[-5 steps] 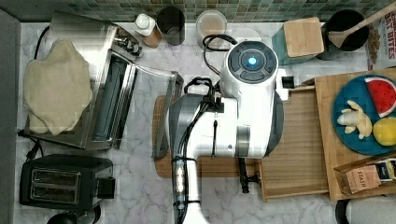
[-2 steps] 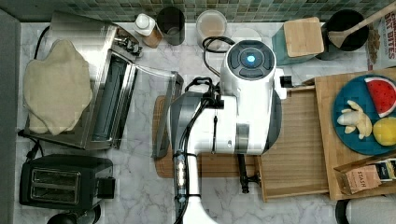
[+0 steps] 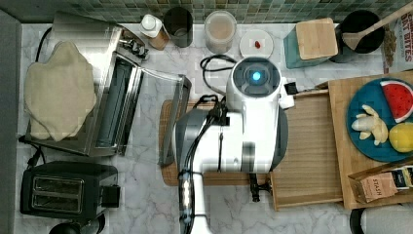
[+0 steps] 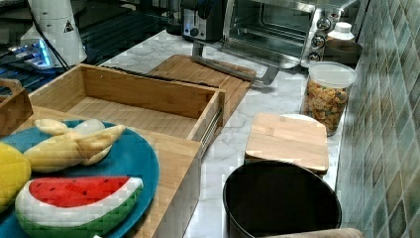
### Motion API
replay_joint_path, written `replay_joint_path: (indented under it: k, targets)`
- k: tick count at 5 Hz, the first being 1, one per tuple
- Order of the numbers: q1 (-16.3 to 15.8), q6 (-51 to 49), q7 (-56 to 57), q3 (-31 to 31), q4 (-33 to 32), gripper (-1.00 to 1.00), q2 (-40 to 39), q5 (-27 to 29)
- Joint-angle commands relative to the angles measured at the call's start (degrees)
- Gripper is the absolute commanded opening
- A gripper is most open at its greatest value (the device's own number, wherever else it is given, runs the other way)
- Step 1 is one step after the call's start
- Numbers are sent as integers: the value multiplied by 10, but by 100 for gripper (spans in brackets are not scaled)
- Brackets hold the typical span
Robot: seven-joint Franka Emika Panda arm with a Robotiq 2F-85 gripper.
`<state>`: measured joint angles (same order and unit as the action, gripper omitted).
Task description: Close the drawer.
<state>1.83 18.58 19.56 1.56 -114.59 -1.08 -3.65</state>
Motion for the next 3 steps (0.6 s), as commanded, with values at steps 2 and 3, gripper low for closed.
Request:
replay_joint_path:
  k: [2, 3]
  targets:
    - [-27, 152, 265, -24, -187, -100, 78, 15]
    - [-30, 208, 307, -14, -220, -100, 66, -2]
